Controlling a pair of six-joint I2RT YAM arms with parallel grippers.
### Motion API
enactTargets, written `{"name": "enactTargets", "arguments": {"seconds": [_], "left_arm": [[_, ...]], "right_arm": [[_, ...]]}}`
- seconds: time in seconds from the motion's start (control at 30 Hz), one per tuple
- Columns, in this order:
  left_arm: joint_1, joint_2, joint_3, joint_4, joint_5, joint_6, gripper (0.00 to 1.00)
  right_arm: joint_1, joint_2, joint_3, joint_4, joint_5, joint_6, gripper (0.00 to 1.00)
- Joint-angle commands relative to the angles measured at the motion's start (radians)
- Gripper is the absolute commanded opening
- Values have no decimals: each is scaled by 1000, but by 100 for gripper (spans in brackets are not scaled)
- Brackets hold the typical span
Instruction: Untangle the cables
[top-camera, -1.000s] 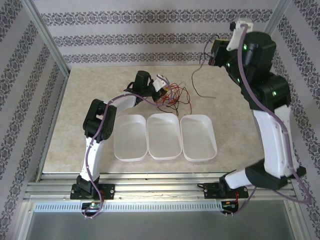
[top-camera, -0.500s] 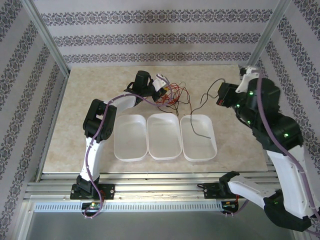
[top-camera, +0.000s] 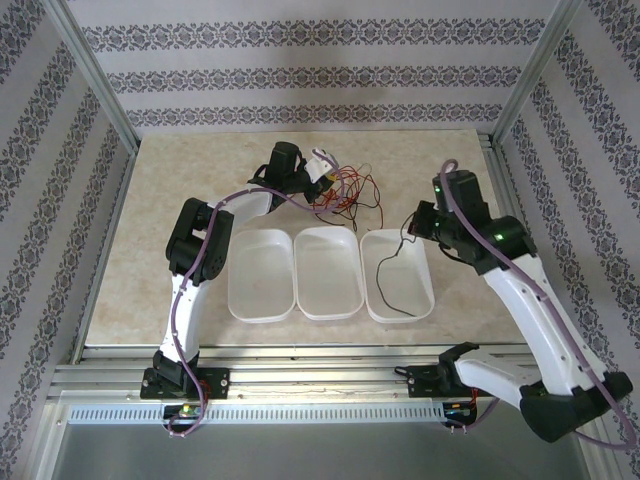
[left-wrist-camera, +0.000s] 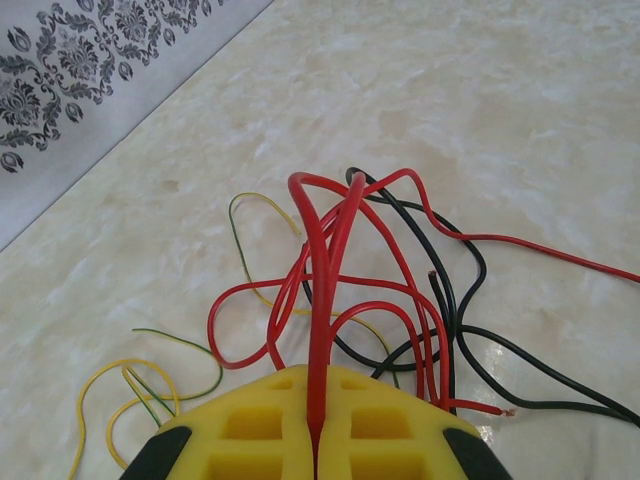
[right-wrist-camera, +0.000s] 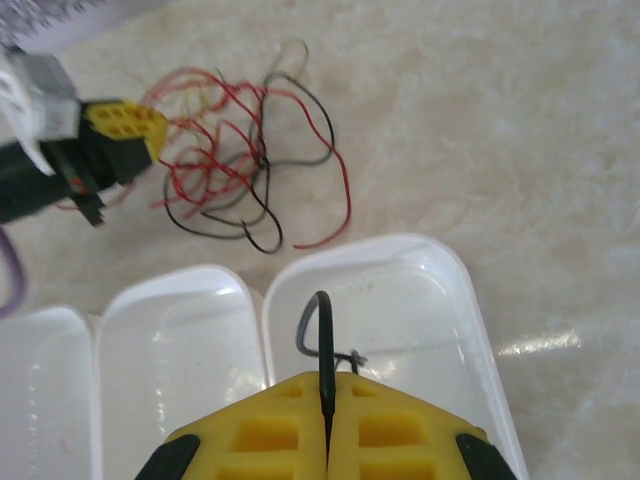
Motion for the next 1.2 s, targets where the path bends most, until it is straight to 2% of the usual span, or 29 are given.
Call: {"name": "enactTargets", "arguments": {"seconds": [0.0,0.3,0.7,1.0,1.07,1.17], "left_arm": [[-9,-2,-13,35,-3,-10,0],[-9,6,-11,59,3,-27,0],[-12,9,-19,76,0,-40,2],[-11,16,-11,77,0,-44,5],[-12,17,-11,74,0,-43,5],[-12,18,-12,71,-2,-43,5]], "right_arm": [[1,52,-49,12,-55,20,0],[-2,200,-143,12,4,-25,0],[-2,411,-230,87,-54,-50,0],[-8,519,-240,121,-32,-65,0],[-9,517,-234,117,-28,-70,4],[-10,484,-228,112,-11,-76,20]]}}
